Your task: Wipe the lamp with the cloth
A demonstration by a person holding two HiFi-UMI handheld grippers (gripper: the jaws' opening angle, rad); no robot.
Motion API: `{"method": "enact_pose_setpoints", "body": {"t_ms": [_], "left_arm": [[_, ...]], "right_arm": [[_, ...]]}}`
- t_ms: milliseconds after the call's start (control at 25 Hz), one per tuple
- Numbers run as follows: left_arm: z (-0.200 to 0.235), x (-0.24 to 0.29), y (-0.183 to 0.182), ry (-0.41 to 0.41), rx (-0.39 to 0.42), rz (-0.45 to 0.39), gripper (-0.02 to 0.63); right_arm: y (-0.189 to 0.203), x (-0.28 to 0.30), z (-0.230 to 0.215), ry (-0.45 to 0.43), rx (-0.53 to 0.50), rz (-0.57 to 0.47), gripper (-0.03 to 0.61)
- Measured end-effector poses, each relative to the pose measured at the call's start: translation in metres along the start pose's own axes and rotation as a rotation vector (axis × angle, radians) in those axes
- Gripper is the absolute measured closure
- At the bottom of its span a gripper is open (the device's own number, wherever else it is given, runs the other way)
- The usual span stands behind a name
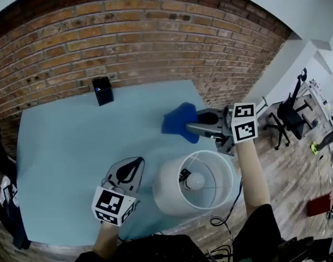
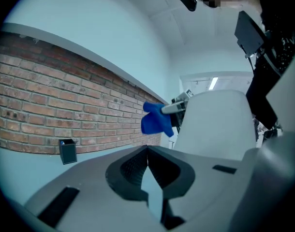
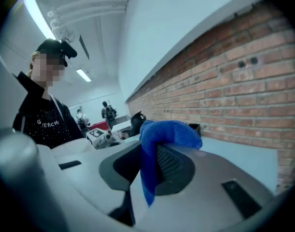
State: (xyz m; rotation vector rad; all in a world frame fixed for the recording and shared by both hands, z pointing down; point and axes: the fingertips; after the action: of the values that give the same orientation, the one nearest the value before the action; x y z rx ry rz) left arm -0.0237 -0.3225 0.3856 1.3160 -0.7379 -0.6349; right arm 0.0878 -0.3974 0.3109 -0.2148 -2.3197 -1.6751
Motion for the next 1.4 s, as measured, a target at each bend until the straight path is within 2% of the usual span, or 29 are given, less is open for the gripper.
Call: {"method": "enact_pose_setpoints", "body": {"t_ms": [200,360,600,800,960,1160,1240,1400], "left_arm": [[-0.014,-0.011,-0.012,0.091,0.02,-0.022,0.606],[-0.031,-0.022,-0.024,0.215,0.047,-0.039,0.604],[-0.041,-0.05,-0.022,0.324,0.075,-0.038,0.606],[-0.047,-0.074,-0.01,0.386,0.055,-0.049,0.604],[-0.052,-0.088,-0.004,0.411,0.016,-0.057,0.604],[-0.045,-0.099,0.003,0.41,0.026,-0.056,0.606],[-0.04,-0.101,0.003,0.4,0.021,-0.059,0.605],[-0.035,-0.108,0.007,0.389,0.028,-0.057,0.605]], "right_arm": [[-0.084,-0.049,0.082,0.255,-0.057,-0.105,0.52],[-0.102,-0.043,0.141,0.479,-0.071,-0.126,0.52],[-0.076,-0.004,0.197,0.633,0.009,-0.147,0.52],[-0.05,0.028,0.218,0.837,-0.026,-0.114,0.519],[-0.032,0.044,0.225,0.957,-0.021,-0.178,0.52],[0.007,0.058,0.217,1.113,0.044,-0.293,0.52],[0.022,0.062,0.215,1.15,0.077,-0.338,0.519],[0.063,0.079,0.205,1.145,0.196,-0.396,0.519]]}}
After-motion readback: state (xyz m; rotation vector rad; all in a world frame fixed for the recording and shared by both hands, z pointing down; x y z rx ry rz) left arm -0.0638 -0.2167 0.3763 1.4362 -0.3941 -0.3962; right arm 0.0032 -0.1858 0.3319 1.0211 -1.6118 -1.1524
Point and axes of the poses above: the fingertips, and each gripper's own axes: x forward along the fingers, z to its left, y out of its underside, and after that the axes turned 2 degrees about -y, right-handed
